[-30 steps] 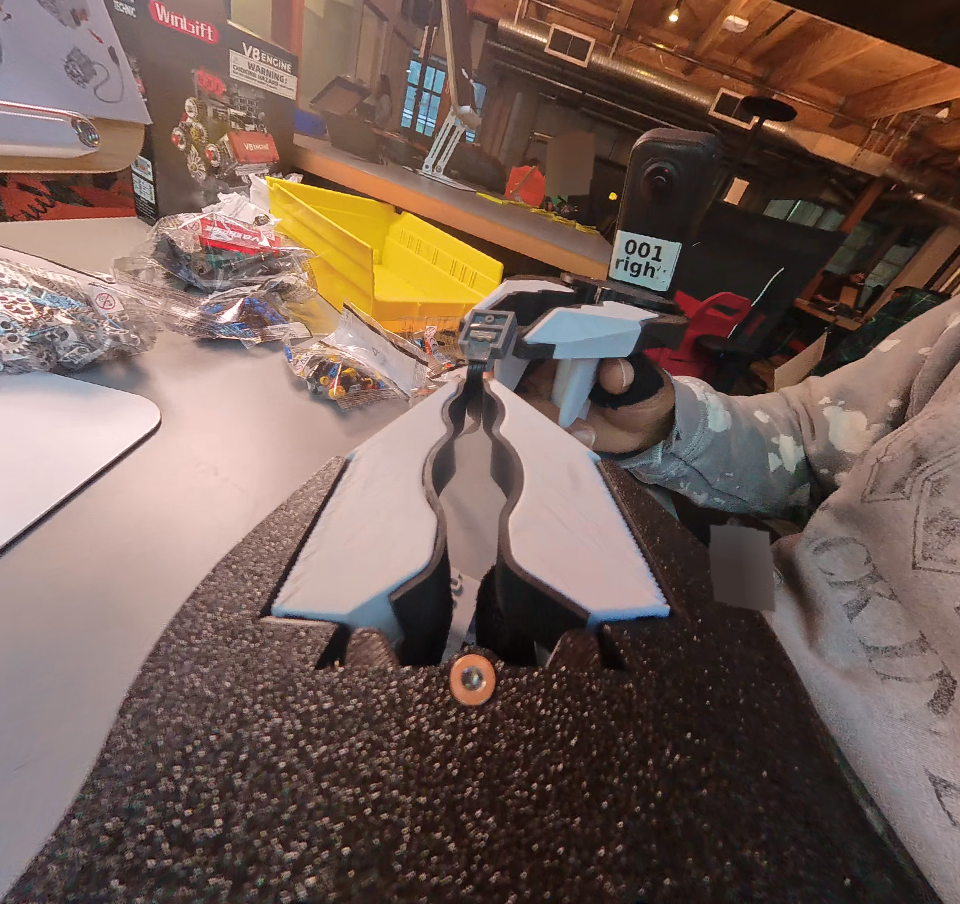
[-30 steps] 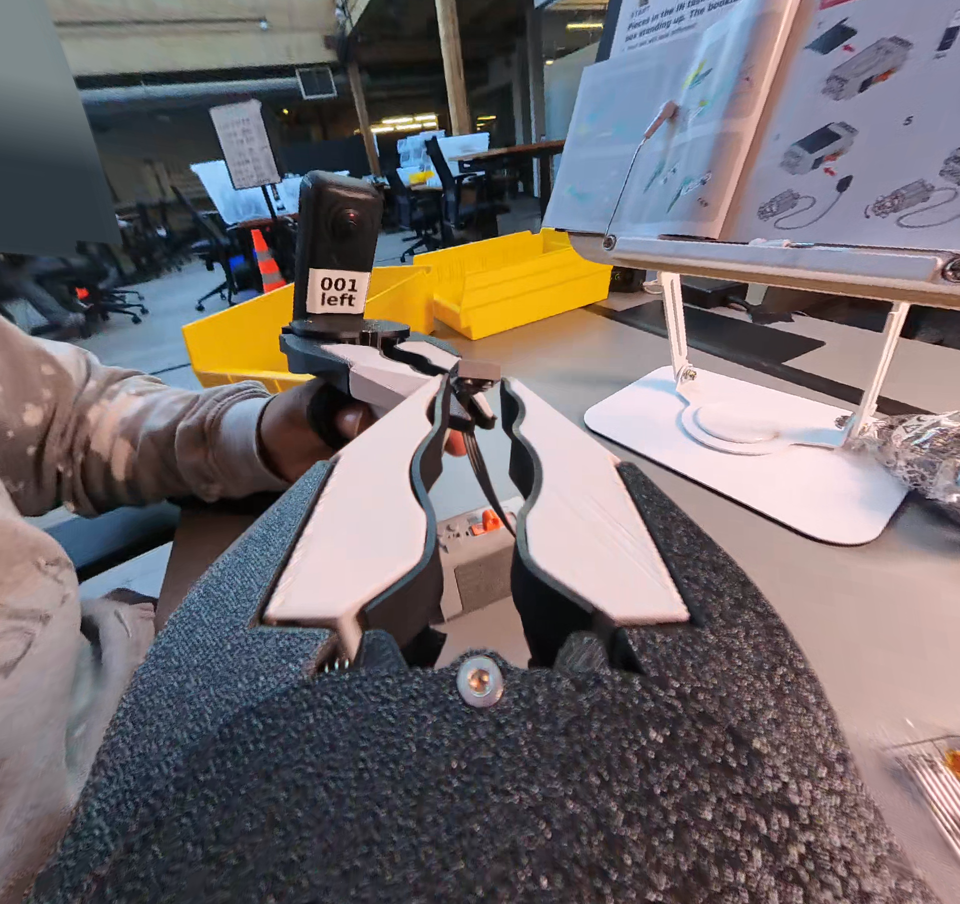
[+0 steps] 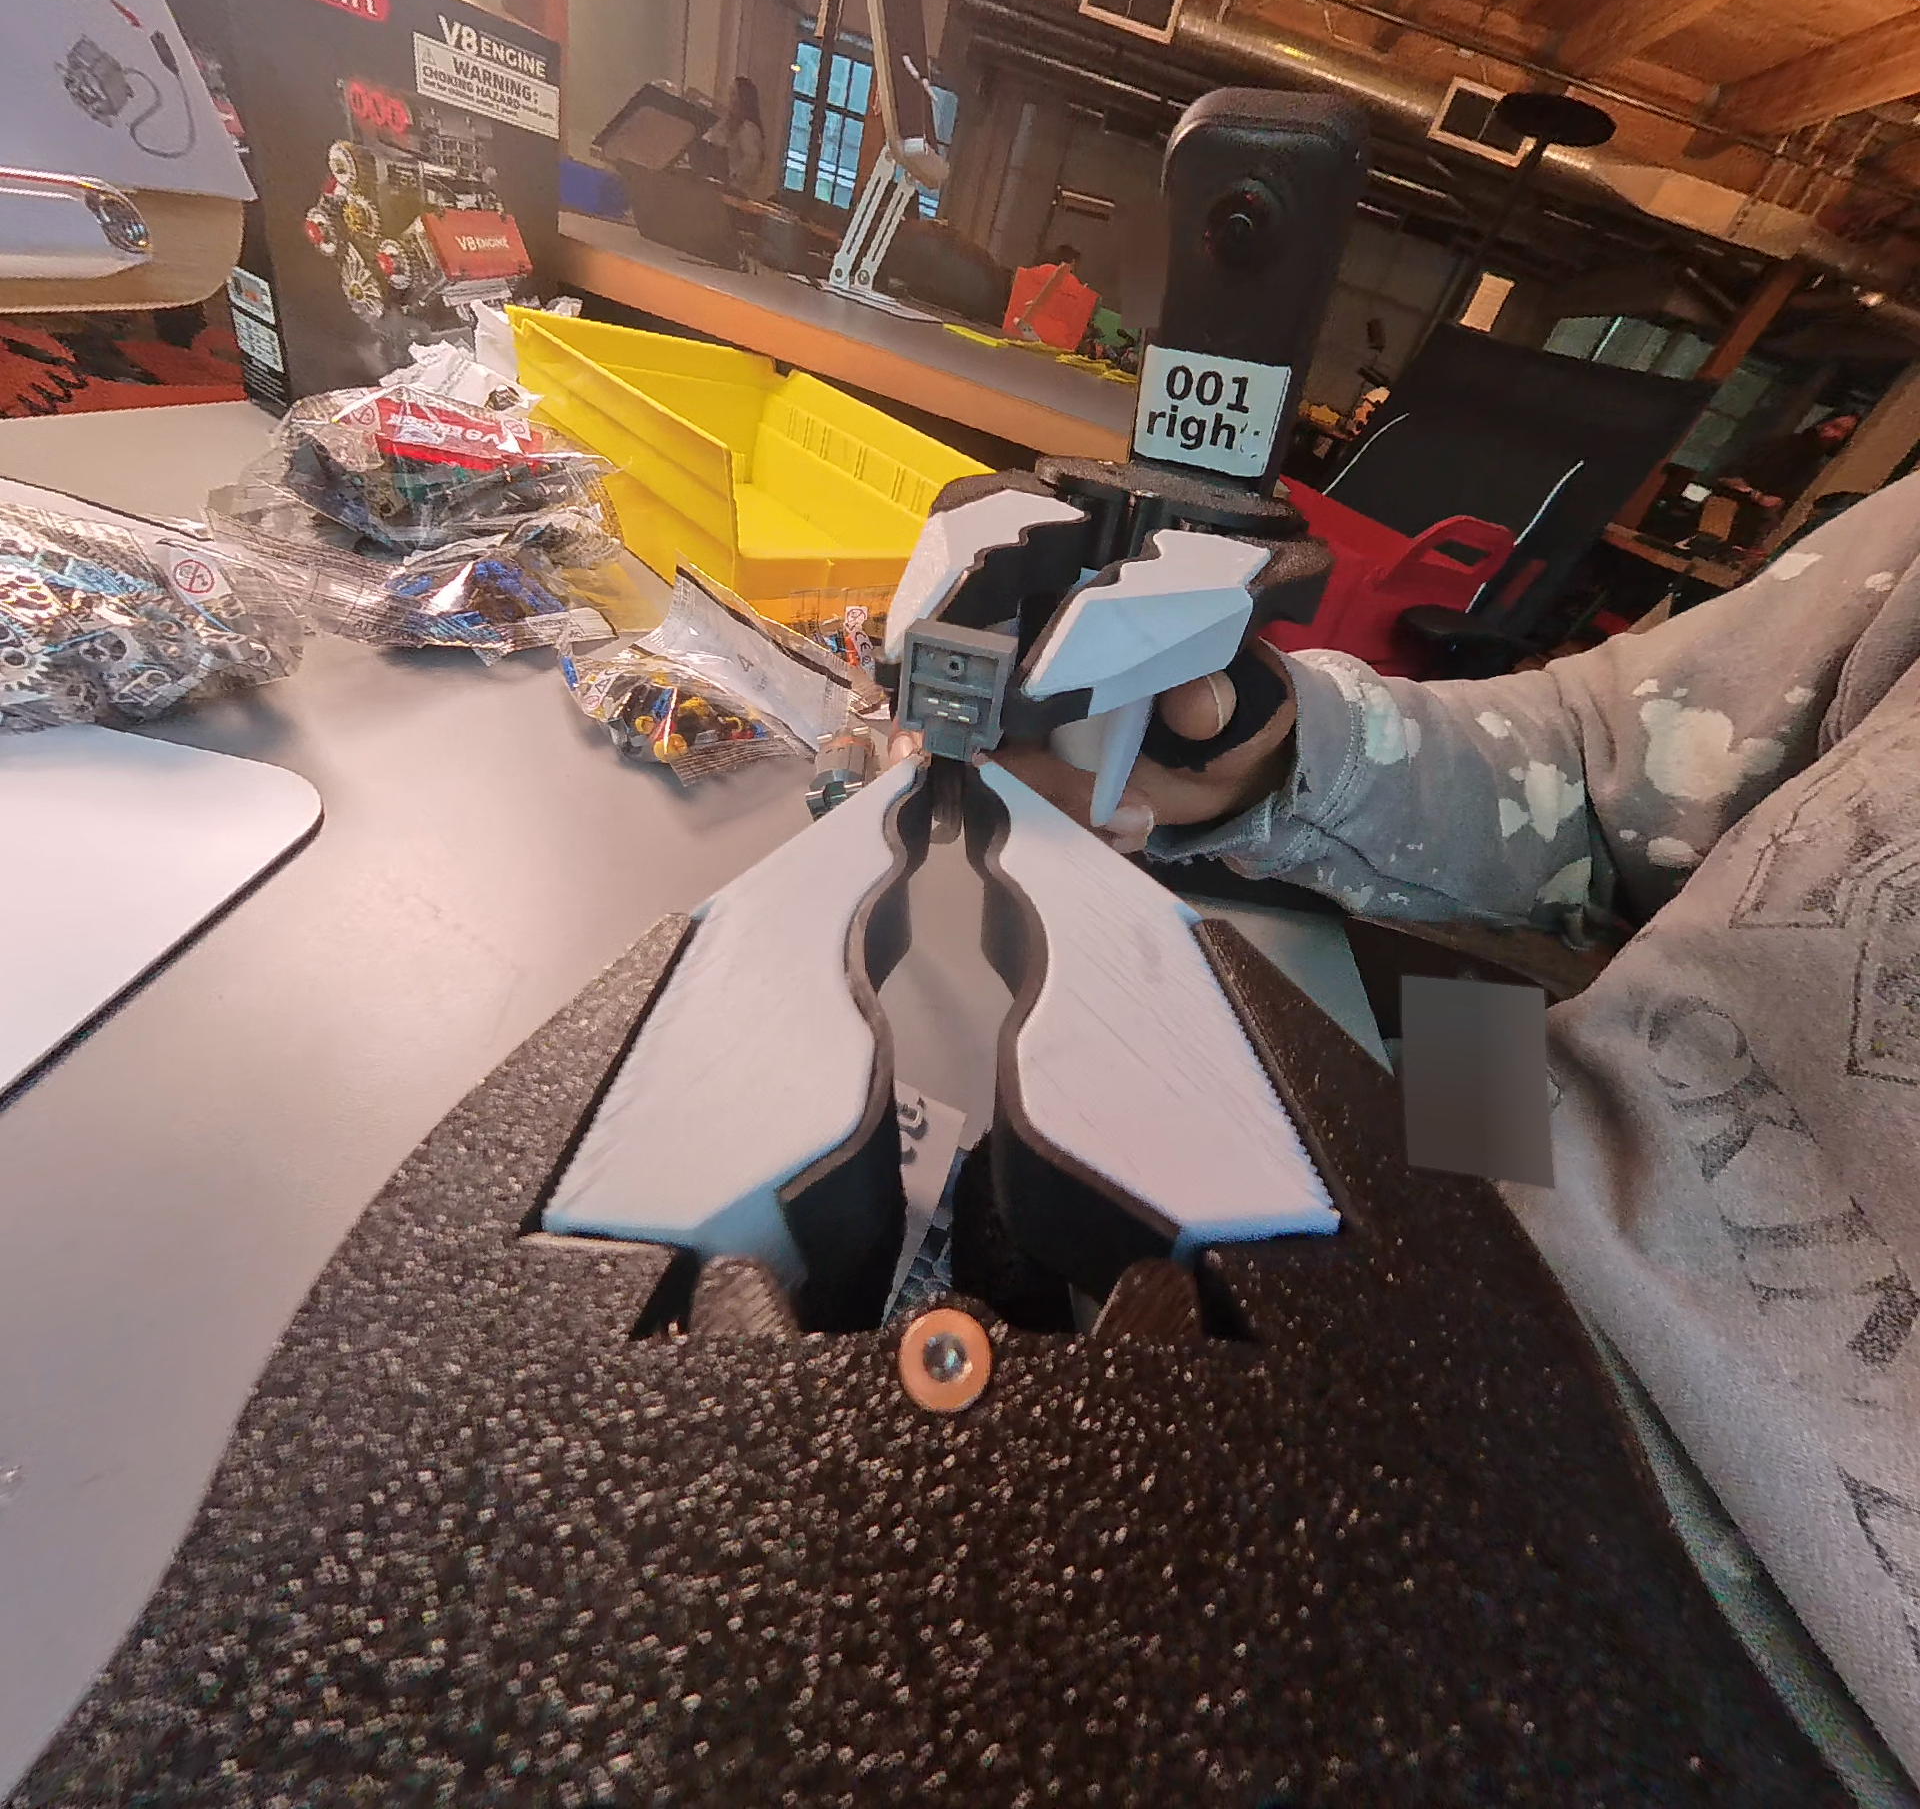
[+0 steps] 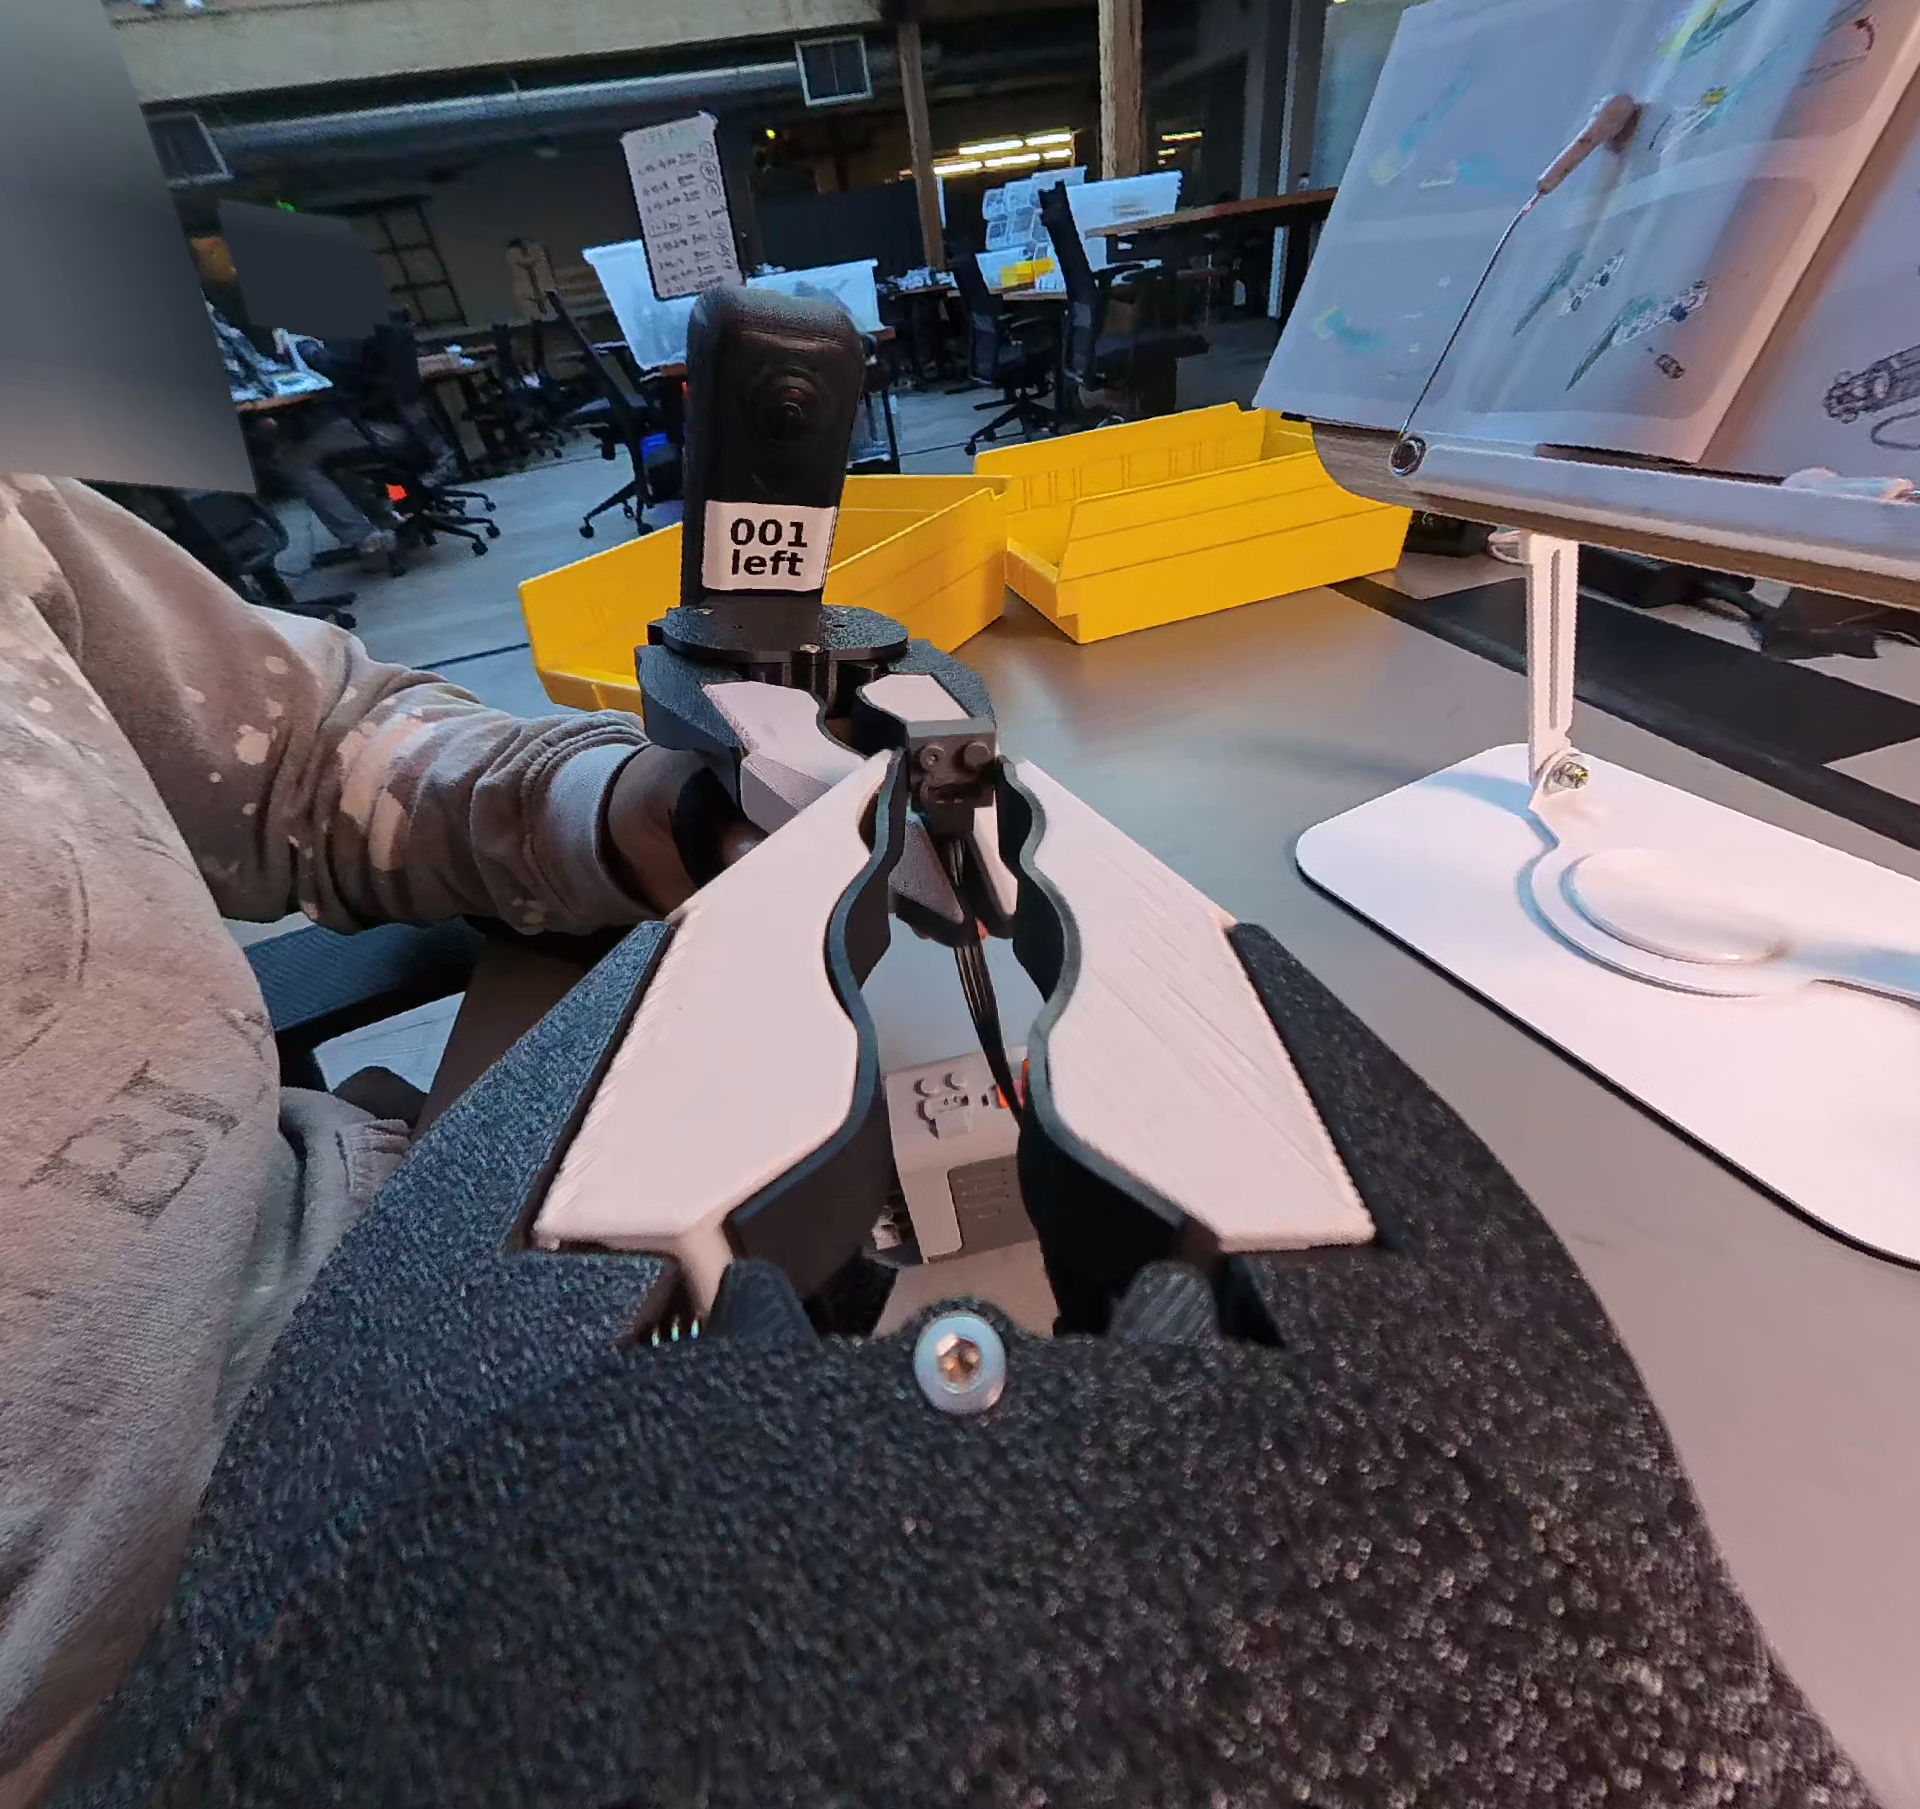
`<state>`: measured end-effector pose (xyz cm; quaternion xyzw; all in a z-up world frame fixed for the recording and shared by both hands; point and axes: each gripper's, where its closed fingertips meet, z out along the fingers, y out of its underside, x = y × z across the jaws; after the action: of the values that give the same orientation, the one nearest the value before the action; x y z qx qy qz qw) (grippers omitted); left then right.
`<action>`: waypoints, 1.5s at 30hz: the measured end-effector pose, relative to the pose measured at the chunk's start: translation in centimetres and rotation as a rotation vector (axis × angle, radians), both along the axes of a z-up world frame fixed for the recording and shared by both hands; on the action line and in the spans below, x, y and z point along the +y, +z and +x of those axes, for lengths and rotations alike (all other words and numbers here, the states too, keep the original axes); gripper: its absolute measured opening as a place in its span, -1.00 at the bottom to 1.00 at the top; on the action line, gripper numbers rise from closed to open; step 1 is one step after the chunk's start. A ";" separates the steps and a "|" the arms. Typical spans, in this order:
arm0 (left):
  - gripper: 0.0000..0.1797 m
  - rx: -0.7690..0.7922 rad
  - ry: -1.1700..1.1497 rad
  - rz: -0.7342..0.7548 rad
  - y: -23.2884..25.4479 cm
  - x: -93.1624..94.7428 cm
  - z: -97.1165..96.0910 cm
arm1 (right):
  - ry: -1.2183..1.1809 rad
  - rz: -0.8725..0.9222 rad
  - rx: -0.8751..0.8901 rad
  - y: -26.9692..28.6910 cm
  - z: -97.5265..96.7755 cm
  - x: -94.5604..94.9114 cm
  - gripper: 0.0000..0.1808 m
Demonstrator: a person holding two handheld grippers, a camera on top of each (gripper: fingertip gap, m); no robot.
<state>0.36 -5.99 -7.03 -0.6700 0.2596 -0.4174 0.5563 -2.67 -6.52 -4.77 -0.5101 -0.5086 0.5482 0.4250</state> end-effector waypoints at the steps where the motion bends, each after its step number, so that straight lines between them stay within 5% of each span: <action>1: -0.97 0.001 0.002 0.004 0.1 0.0 0.0 | 0.010 0.001 -0.003 0.0 0.0 -0.1 -0.82; 9: -0.92 0.028 -0.032 0.006 0.0 -0.2 -0.3 | 0.062 0.035 -0.053 0.2 -0.1 -0.1 -0.83; 14: -0.21 0.225 -0.104 -0.080 -2.9 -0.1 -3.2 | 0.098 0.171 -0.473 -4.1 1.1 0.7 -0.83; 23: 0.25 0.499 -0.155 -0.097 -9.0 -0.3 -3.0 | 0.176 0.277 -0.826 -9.4 1.0 -1.2 -0.83; 28: 0.24 0.545 -0.178 -0.117 -10.1 -0.4 -2.5 | 0.191 0.317 -0.914 -9.5 0.7 -1.2 -0.83; 32: 0.04 0.562 -0.195 -0.126 -10.6 -0.7 -2.2 | 0.203 0.338 -0.990 -9.6 0.6 -1.2 -0.83; 45: 0.02 0.577 -0.127 -0.160 -10.7 -0.7 -2.2 | 0.206 0.429 -1.149 -9.9 0.6 -1.2 -0.83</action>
<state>-1.80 -6.65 -17.77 -0.7851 0.4143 -0.2631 0.3779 -2.07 -7.71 -14.67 -0.5754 -0.8013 0.1099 0.1213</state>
